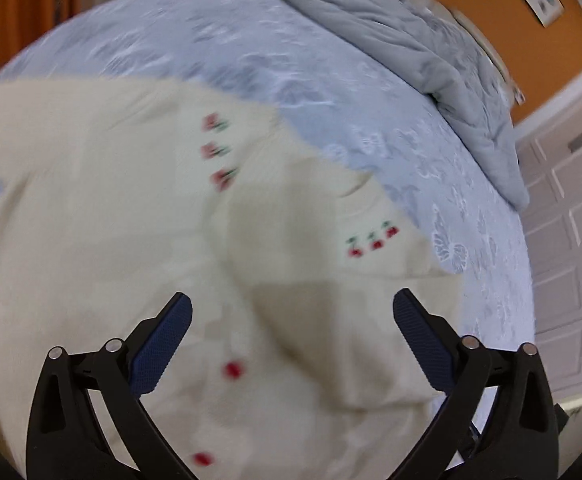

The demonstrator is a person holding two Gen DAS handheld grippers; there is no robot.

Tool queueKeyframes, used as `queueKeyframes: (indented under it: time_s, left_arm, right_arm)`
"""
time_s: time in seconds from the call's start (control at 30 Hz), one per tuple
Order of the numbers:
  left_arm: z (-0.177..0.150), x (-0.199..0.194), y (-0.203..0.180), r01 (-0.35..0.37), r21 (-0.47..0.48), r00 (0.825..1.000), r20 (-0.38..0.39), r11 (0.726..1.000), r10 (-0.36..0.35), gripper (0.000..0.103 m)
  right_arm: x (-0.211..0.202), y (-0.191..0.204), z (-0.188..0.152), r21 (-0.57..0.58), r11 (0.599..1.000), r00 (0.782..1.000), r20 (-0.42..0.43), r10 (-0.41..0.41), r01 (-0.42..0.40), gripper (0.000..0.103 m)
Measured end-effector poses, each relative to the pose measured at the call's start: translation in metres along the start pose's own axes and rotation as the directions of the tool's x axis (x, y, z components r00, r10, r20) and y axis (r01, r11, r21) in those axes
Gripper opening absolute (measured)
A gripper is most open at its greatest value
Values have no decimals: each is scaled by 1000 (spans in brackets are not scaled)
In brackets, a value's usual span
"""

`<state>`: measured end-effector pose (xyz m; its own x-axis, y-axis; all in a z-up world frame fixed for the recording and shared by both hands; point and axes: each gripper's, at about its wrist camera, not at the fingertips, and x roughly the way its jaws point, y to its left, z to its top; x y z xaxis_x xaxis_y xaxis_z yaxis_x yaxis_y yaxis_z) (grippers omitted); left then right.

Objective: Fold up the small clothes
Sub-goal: 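Grasp the other sleeve cuff with the left tool and fold it across the body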

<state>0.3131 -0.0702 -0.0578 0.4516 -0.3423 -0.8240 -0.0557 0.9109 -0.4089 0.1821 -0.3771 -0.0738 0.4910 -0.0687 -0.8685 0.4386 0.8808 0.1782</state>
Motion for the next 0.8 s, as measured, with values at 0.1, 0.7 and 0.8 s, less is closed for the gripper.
queueKeyframes:
  time_s: [0.1, 0.7, 0.8]
  left_arm:
    - [10, 48, -27, -120, 82, 989, -78, 989, 126, 98]
    - [12, 38, 74, 41, -41, 998, 40, 998, -40, 12]
    - [9, 47, 83, 50, -72, 999, 19, 996, -49, 12]
  right_arm:
    - [11, 9, 8, -11, 1000, 1000, 0, 11, -11, 56]
    - [27, 16, -3, -1, 997, 997, -9, 74, -74, 61]
    - [36, 9, 10, 73, 990, 992, -30, 121, -118, 66]
